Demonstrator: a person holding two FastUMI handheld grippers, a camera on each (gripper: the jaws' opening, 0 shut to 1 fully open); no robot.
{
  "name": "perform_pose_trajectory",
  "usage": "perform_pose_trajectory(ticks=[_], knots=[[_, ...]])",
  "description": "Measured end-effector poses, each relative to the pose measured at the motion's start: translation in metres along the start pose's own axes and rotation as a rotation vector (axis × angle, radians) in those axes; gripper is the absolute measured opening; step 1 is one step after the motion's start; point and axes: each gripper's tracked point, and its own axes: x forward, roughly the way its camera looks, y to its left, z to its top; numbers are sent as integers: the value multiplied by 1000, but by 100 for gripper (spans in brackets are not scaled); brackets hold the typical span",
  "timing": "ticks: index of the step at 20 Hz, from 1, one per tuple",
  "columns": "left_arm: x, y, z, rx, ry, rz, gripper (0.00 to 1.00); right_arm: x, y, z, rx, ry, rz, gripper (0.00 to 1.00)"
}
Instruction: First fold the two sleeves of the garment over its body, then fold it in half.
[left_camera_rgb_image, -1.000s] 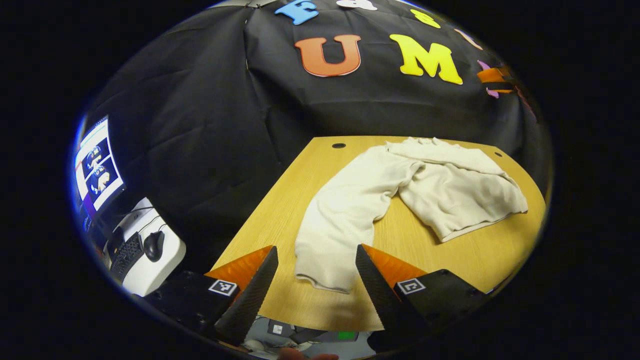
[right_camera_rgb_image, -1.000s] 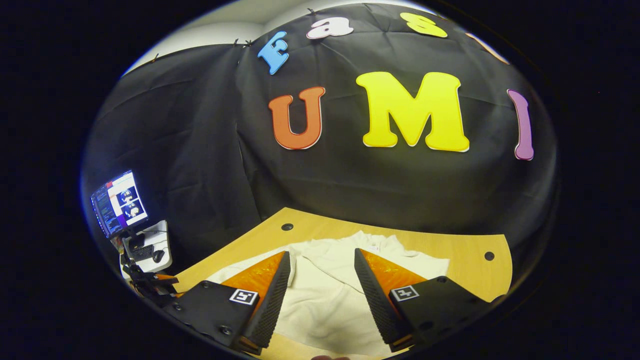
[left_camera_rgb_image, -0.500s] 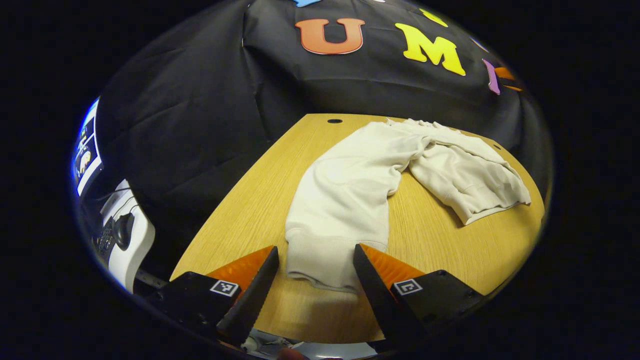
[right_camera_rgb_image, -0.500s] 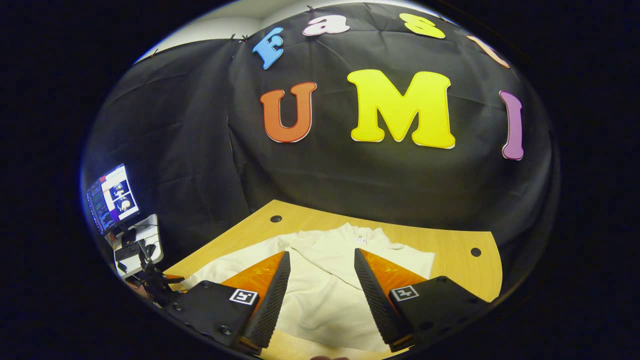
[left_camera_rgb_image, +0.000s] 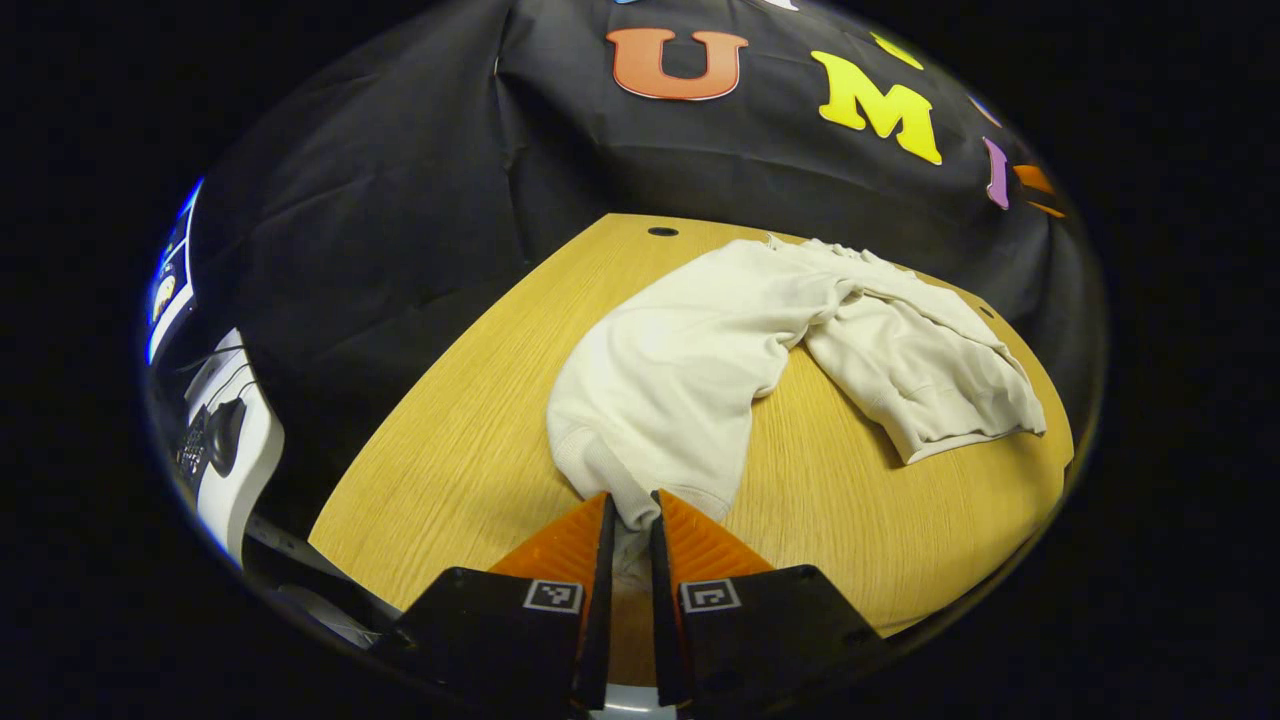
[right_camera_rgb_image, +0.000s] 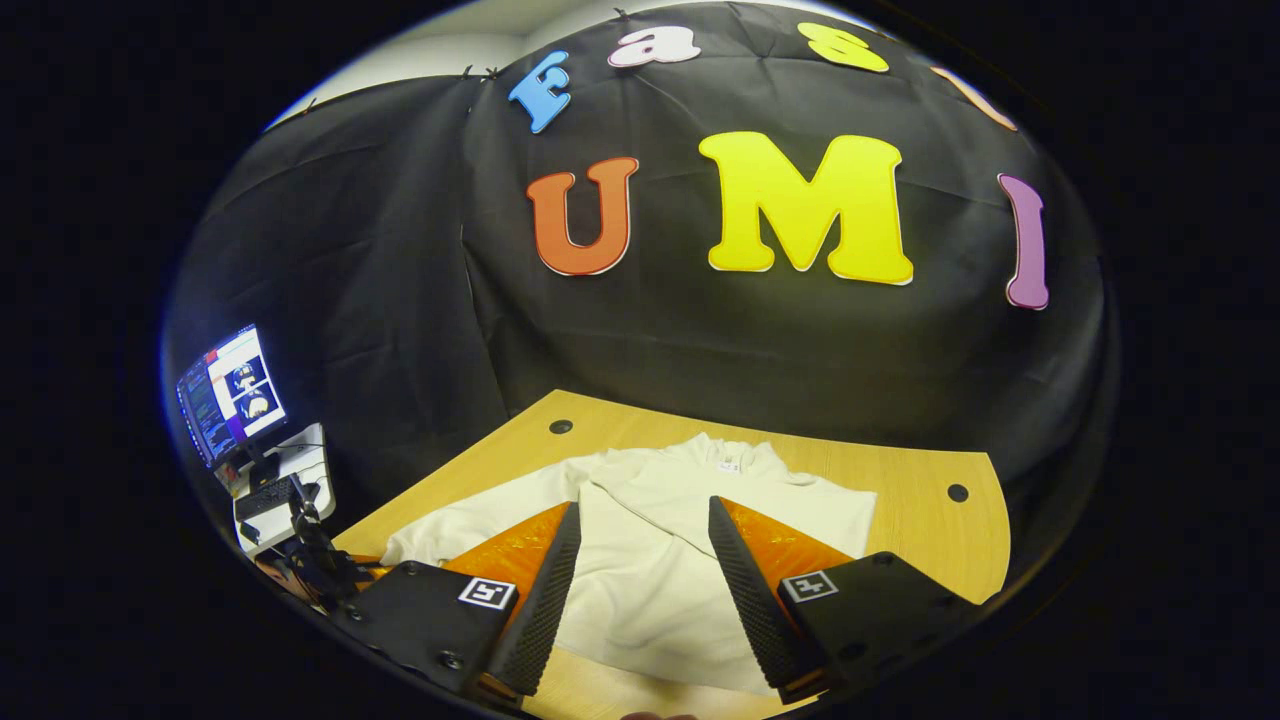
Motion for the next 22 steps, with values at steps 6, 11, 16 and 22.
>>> perform_pose_trajectory(ticks=[6, 11, 16, 22], knots=[[-12, -2, 14, 17, 1, 26, 5, -10, -12, -10, 37, 11, -3, 81], [-32, -16, 59, 42, -59, 5, 3, -15, -29, -13, 75, 11, -7, 81], [-50, -24, 129, 37, -156, -2, 3, -25, -54, -11, 133, -8, -18, 81], [-49, -54, 206, 81, -218, -36, 3, -43, -91, -7, 191, -60, -47, 81]])
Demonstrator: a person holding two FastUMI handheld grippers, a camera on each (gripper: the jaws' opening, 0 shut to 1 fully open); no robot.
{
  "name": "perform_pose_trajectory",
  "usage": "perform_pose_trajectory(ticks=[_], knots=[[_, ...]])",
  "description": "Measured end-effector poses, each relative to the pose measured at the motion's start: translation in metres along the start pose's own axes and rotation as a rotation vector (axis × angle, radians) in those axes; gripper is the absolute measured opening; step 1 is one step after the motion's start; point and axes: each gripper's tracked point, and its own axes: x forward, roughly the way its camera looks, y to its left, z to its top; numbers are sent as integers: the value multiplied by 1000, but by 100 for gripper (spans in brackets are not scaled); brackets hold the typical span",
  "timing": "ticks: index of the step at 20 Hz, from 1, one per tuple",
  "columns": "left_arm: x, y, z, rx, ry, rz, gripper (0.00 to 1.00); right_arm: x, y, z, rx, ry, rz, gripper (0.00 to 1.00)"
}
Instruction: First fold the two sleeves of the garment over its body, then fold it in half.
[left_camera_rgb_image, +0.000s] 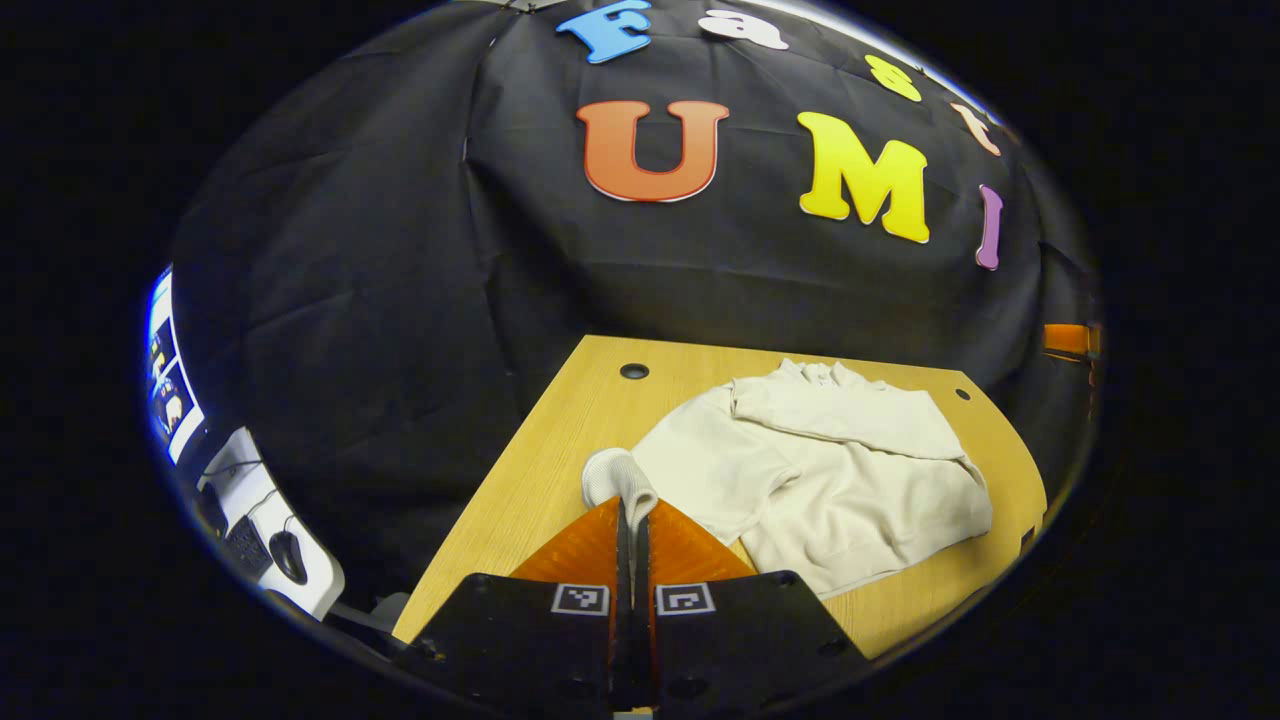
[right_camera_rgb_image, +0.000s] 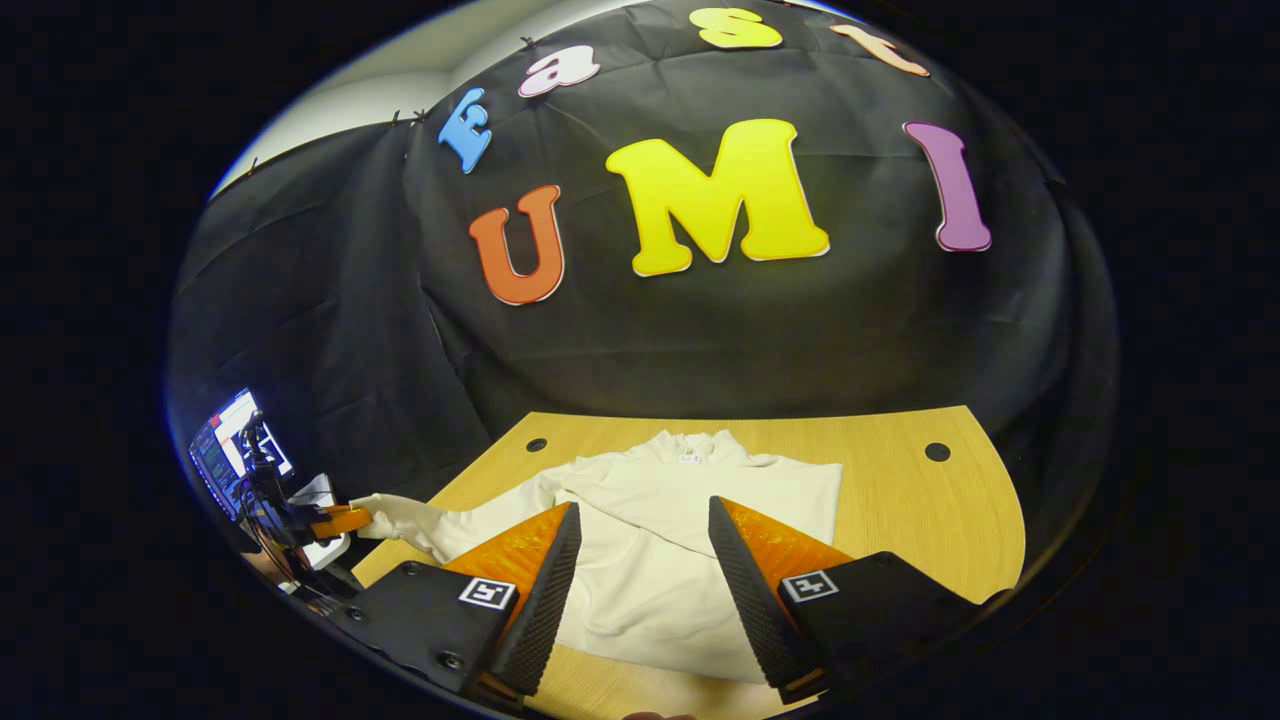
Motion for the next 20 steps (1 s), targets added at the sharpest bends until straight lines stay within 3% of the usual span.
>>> perform_pose_trajectory(ticks=[5, 12, 16, 20], knots=[[19, -46, 79, 158, -88, -94, 3, -19, -46, 9, 71, -55, -64, 81], [56, -140, 159, 221, -158, -280, 3, -52, -111, 10, 173, -115, -184, 81], [70, -212, 205, 264, -209, -401, 2, -77, -148, 8, 224, -151, -262, 81], [84, -305, 220, 328, -220, -557, 3, -107, -178, 2, 262, -176, -342, 81]])
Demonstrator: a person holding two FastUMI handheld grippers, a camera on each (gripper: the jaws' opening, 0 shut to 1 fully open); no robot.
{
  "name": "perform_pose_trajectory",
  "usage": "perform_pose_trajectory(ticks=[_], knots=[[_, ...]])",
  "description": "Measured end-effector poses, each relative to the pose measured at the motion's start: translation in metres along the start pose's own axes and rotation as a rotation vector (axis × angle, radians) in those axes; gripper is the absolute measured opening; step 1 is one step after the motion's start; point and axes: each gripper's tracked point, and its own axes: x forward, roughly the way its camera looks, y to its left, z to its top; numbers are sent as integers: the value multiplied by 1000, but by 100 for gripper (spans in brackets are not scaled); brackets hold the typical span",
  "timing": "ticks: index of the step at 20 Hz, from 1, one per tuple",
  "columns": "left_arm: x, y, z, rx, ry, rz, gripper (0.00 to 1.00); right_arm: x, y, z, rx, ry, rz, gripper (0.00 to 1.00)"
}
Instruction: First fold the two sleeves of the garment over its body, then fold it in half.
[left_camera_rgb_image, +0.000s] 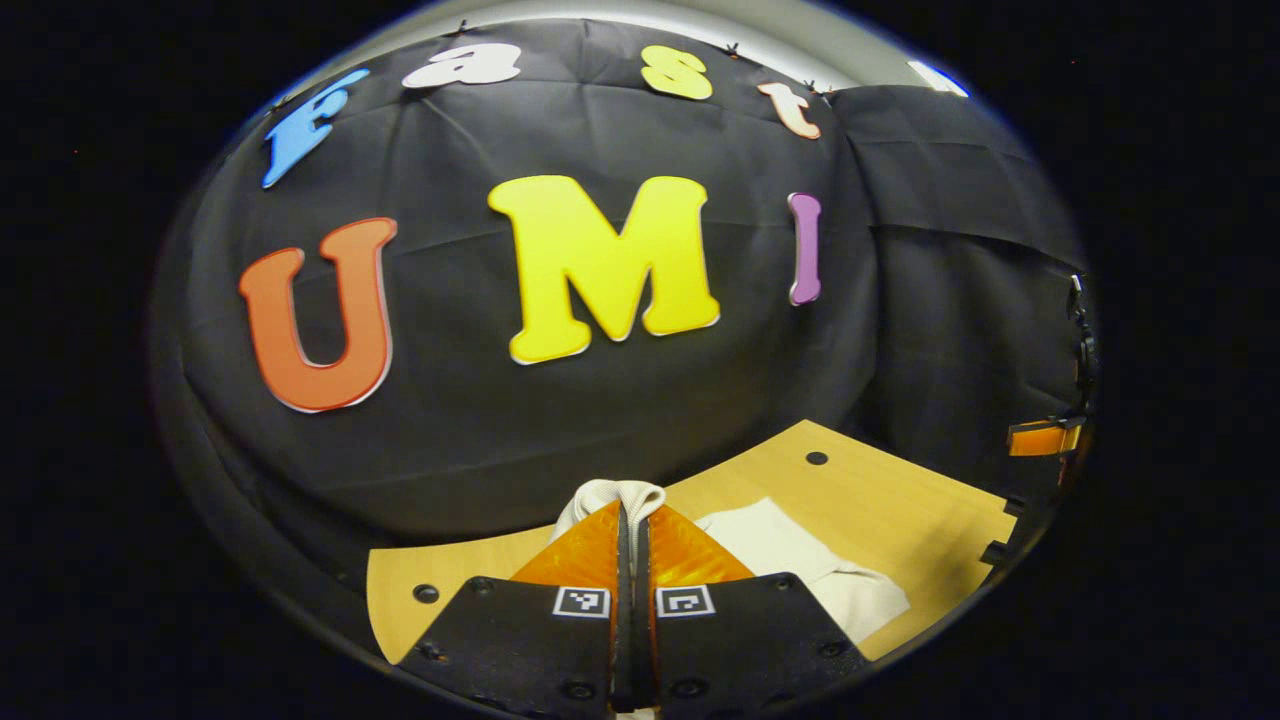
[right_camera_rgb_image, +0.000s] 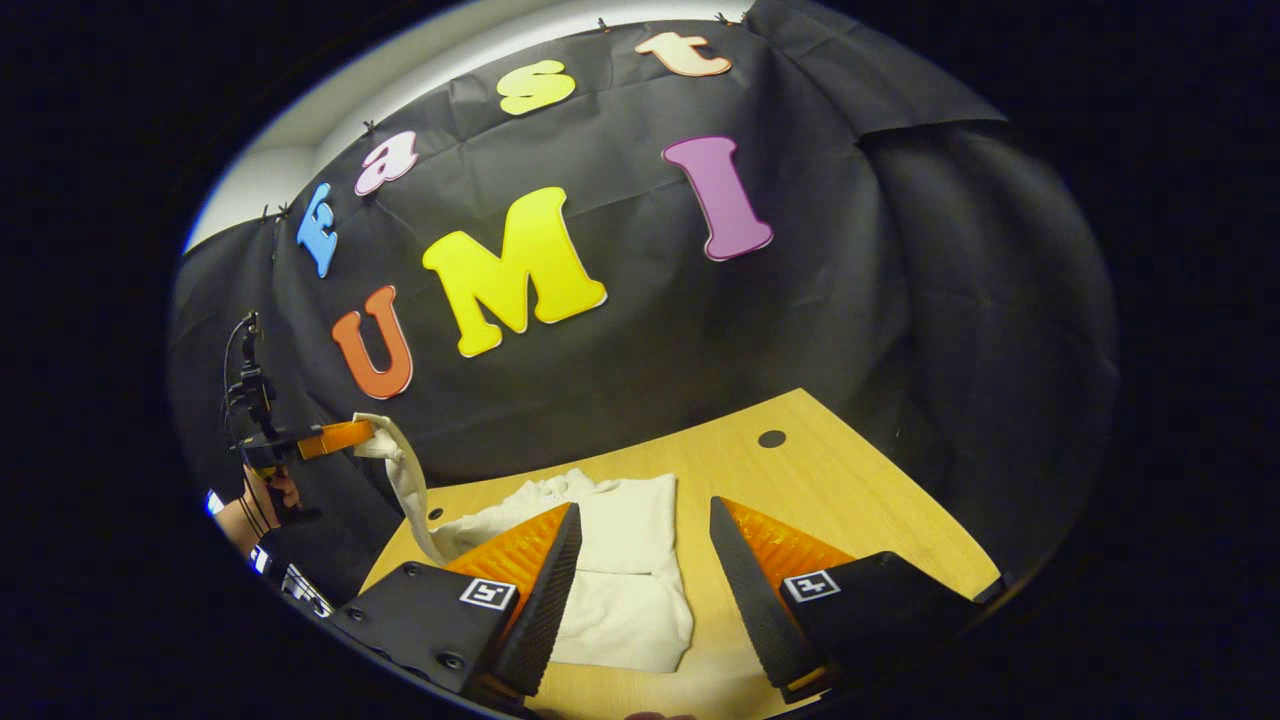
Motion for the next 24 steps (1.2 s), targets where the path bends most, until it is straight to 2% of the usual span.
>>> perform_pose_trajectory(ticks=[5, 8, 14, 20, 21, 22, 24], knots=[[76, -82, -11, 9, 52, -180, 3, -30, -44, 6, -12, -28, -112, 81], [120, -113, -39, 10, 110, -232, 3, -49, -65, 6, -23, -28, -176, 81], [199, -138, -116, 2, 257, -228, 3, -80, -92, -4, -50, 19, -272, 81], [246, -170, -163, -31, 318, -238, 3, -89, -92, -13, -89, 72, -316, 81], [252, -172, -168, -32, 317, -229, 3, -88, -89, -14, -97, 80, -316, 75], [255, -173, -170, -37, 314, -217, 3, -88, -88, -14, -105, 85, -316, 81], [260, -178, -174, -58, 306, -217, 5, -87, -85, -13, -119, 95, -314, 82]])
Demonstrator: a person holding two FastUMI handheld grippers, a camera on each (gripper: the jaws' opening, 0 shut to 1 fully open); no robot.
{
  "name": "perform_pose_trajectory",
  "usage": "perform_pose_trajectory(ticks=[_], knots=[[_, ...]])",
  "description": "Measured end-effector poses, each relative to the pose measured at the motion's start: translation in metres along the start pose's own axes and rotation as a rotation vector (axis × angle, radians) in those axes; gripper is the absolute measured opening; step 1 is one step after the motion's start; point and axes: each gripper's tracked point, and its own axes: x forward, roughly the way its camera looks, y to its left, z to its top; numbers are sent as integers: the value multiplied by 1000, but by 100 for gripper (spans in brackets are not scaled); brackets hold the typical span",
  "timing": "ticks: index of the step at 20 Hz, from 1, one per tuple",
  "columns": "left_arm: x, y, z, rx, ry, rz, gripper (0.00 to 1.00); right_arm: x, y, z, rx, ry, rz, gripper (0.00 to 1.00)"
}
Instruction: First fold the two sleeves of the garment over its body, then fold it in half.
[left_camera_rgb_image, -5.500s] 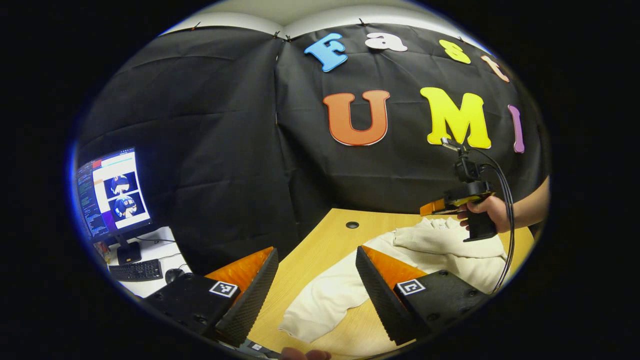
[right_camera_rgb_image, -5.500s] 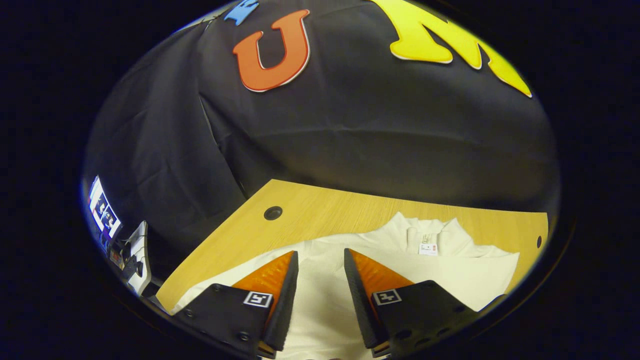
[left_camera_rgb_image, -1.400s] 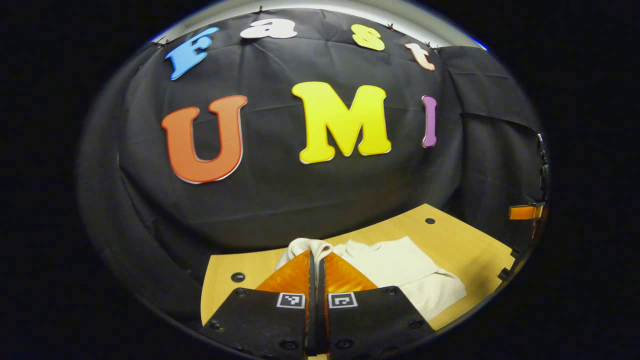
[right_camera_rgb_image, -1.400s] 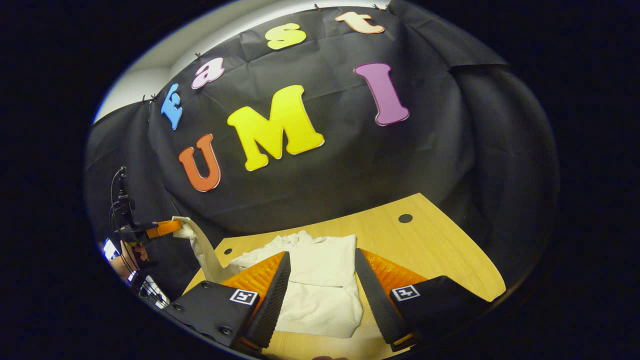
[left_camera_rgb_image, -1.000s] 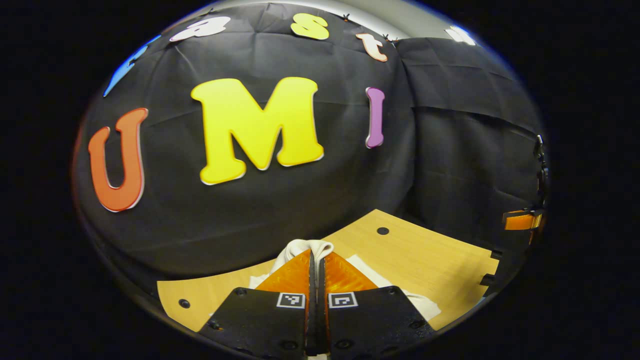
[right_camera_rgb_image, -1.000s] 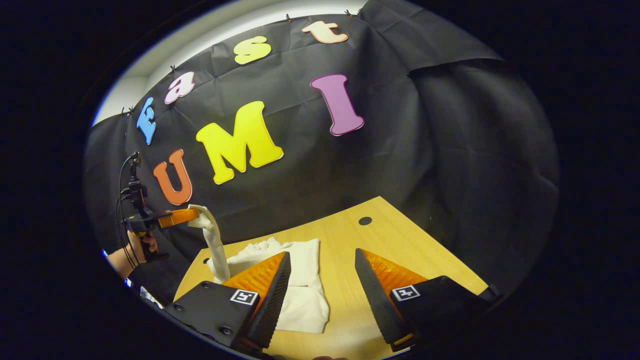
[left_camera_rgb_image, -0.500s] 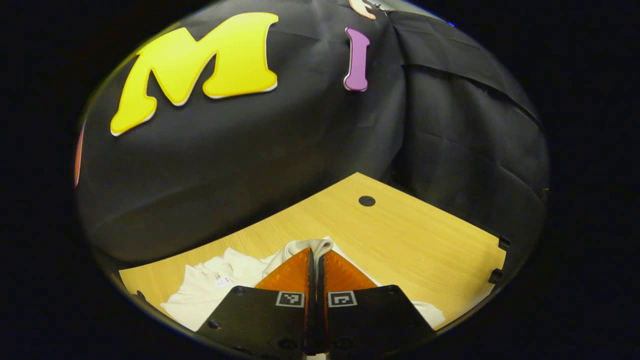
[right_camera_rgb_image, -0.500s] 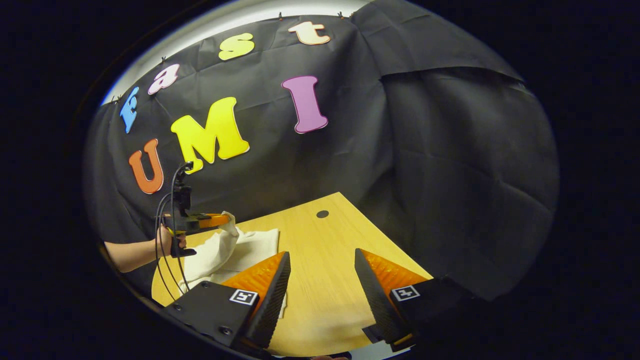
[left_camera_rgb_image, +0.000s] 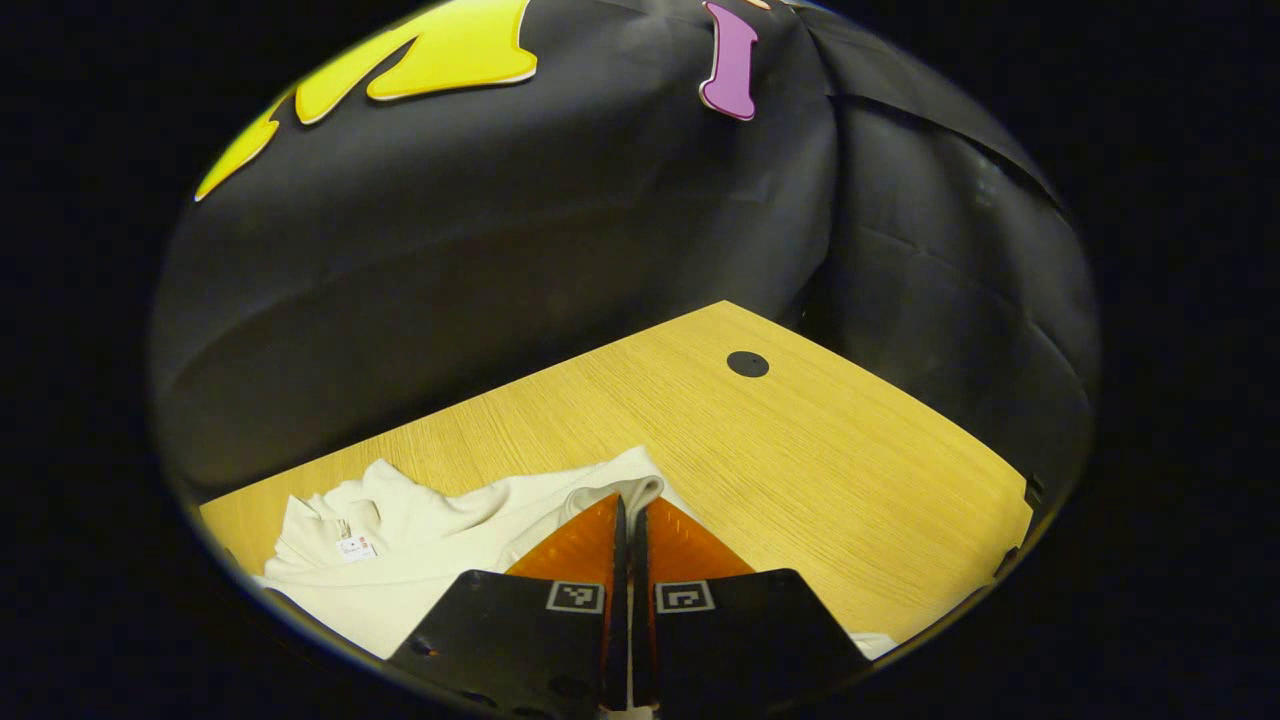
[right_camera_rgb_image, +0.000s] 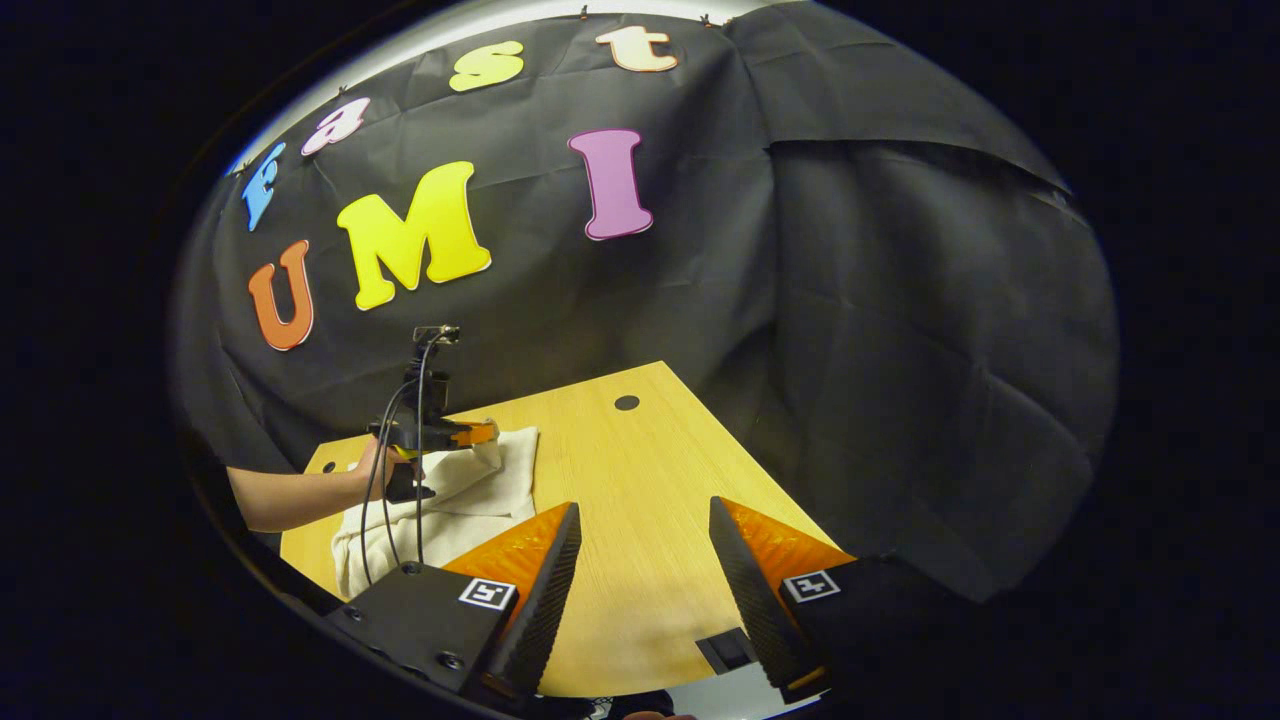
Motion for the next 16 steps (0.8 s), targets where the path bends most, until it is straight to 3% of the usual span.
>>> perform_pose_trajectory(ticks=[1, 2, 3, 4, 6, 7, 8, 10, 12, 13, 14, 16], knots=[[2, -1, -1, -12, -4, -7, 6, 1, 2, 1, -5, 0, 3, 82], [-1, -4, -4, -28, 2, -19, 13, 1, 4, 3, -8, -1, 6, 75], [-2, -6, -7, -35, 5, -29, 17, 2, 7, 3, -11, 0, 10, 82], [-3, -3, -8, -39, -4, -22, 41, 2, 10, 3, -12, 3, 18, 82], [-14, 3, -6, -49, -23, 1, 80, 2, 18, 4, -22, 4, 36, 82], [-23, 7, -5, -59, -35, 17, 75, 2, 22, 5, -31, 0, 47, 82], [-30, 11, -4, -66, -48, 32, 90, 1, 29, 5, -39, -2, 62, 82], [-54, 27, -1, -86, -84, 83, 99, 2, 42, 6, -50, -7, 96, 81], [-81, 35, 2, -104, -112, 126, 99, 4, 58, 10, -59, -19, 131, 81], [-97, 41, 4, -111, -130, 158, 99, 5, 64, 11, -68, -27, 144, 75], [-112, 45, 5, -122, -148, 176, 99, 8, 68, 13, -81, -39, 152, 82], [-139, 53, 3, -139, -171, 216, 99, 11, 83, 17, -98, -59, 177, 82]])
